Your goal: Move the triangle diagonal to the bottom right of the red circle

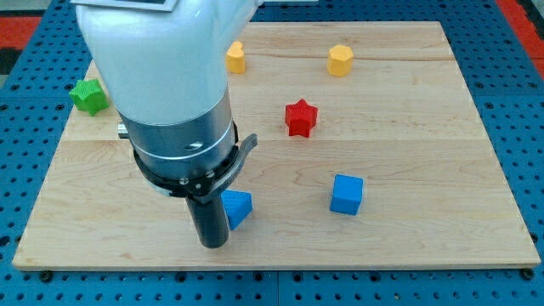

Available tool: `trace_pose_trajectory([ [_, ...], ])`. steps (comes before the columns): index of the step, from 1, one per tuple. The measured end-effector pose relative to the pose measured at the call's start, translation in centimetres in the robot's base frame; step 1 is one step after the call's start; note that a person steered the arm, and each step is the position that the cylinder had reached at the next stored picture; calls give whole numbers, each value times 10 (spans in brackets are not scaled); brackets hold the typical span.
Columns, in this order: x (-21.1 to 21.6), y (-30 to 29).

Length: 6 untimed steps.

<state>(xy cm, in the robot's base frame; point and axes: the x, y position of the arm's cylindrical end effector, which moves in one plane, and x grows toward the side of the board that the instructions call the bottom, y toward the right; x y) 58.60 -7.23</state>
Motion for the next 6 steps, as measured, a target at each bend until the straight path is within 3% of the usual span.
trace_pose_trajectory([
  [1,-30,-22],
  [3,-6,4],
  [6,-25,47],
])
